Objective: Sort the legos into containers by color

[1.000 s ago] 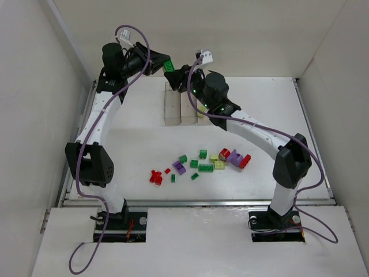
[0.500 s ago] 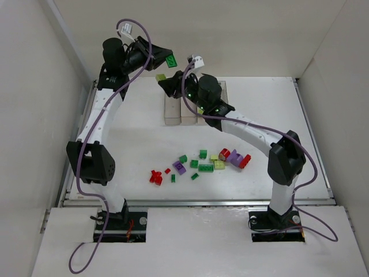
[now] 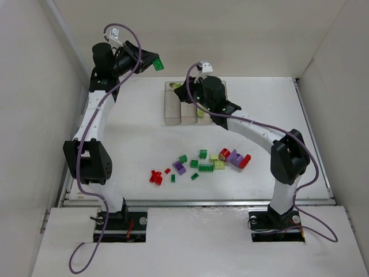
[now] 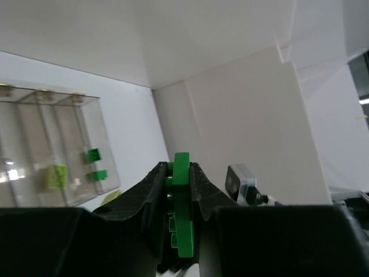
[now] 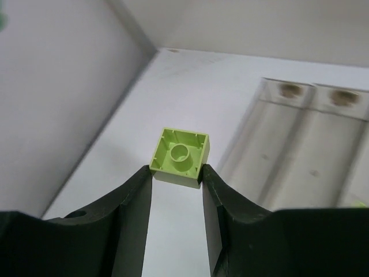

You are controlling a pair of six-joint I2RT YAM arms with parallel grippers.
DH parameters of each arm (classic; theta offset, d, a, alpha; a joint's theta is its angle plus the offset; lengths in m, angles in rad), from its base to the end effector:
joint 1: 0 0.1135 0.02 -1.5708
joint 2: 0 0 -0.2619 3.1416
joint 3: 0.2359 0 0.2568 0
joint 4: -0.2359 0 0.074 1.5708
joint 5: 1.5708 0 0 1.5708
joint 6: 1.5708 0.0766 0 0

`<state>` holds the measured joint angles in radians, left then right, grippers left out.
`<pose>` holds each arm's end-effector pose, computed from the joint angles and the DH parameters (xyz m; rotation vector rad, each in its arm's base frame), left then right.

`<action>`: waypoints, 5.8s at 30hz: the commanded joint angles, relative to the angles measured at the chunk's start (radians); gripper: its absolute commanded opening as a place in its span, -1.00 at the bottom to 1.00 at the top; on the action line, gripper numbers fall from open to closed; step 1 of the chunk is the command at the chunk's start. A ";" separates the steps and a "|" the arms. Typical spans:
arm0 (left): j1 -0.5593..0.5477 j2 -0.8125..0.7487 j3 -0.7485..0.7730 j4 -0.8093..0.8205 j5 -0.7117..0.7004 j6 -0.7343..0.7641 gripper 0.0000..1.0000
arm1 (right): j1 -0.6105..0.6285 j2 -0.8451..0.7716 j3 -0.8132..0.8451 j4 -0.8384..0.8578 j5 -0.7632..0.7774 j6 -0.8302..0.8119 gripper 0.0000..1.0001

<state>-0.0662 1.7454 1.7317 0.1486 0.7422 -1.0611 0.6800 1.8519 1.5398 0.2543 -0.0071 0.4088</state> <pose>0.4409 -0.0811 0.4456 -0.1289 1.6427 -1.4157 0.3877 0.3142 0.3369 -0.2349 1.6795 0.8341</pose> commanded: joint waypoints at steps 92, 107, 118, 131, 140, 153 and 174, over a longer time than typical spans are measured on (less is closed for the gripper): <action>-0.136 -0.064 0.031 -0.434 -0.039 1.174 1.00 | -0.385 0.029 0.011 -0.010 -0.620 0.087 -1.00; -0.208 -0.155 -0.275 -0.037 -1.253 1.557 1.00 | -0.385 0.292 0.422 -0.820 0.160 -0.308 -1.00; -0.256 -0.198 -0.323 -0.267 -0.993 1.553 1.00 | -0.385 0.291 0.401 -0.781 0.088 -0.308 0.11; -0.336 -0.331 -0.647 -0.793 -0.392 2.225 0.71 | -0.385 0.034 0.206 -0.689 0.096 -0.308 1.00; -0.354 -0.348 -0.730 -0.900 -0.365 2.397 1.00 | -0.298 -0.057 0.049 -0.688 0.142 -0.363 1.00; -0.552 -0.182 -0.541 -0.649 -0.253 1.888 0.82 | -0.252 -0.169 -0.093 -0.622 -0.031 -0.461 1.00; -0.643 0.006 -0.592 -0.553 -0.472 1.916 0.26 | -0.252 -0.241 -0.191 -0.593 -0.031 -0.441 1.00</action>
<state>-0.7063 1.7523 1.1393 -0.3923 0.2756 0.8551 0.4309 1.6569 1.3460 -0.3885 -0.0269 -0.0303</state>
